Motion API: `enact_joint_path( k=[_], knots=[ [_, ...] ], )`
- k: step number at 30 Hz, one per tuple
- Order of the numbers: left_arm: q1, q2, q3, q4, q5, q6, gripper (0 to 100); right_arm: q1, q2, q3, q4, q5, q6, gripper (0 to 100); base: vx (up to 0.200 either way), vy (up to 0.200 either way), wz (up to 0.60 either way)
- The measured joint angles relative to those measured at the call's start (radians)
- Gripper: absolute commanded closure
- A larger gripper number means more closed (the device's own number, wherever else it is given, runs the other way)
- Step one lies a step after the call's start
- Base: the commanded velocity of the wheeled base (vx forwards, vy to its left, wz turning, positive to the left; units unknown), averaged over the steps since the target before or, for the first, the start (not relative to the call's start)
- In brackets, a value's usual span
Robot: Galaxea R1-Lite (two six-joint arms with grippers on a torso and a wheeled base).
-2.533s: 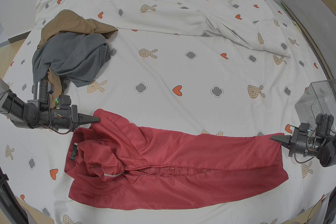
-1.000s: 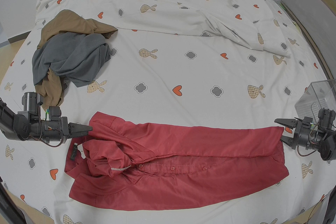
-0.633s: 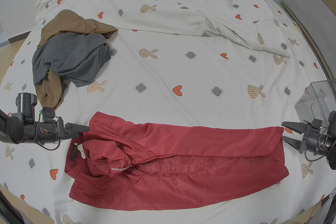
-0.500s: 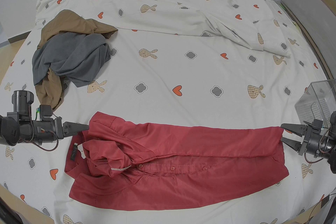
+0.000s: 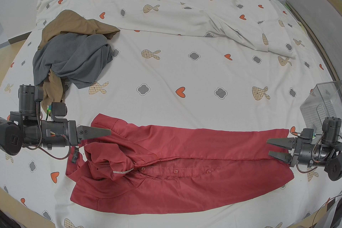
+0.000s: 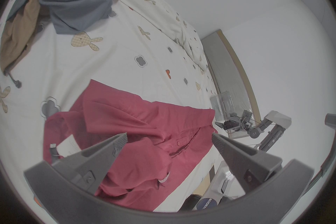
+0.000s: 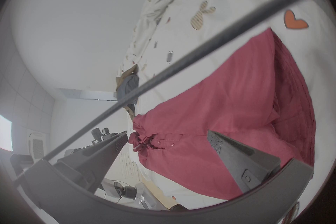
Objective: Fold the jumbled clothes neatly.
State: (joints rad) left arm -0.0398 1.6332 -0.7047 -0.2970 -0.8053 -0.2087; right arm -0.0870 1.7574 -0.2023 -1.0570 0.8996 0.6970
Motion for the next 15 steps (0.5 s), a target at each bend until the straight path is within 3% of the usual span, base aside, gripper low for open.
enact_joint_path(
  k=[6,15],
  knots=[
    [-0.044,0.072,-0.003,-0.051,0.0,-0.001,0,0.018,0.086,0.002,0.0,-0.111,0.0,0,0.0,0.0,0.0],
    [-0.064,0.154,-0.012,-0.076,0.0,-0.001,0,0.018,0.144,0.019,-0.001,-0.135,0.004,0,0.0,0.0,0.0]
  ],
)
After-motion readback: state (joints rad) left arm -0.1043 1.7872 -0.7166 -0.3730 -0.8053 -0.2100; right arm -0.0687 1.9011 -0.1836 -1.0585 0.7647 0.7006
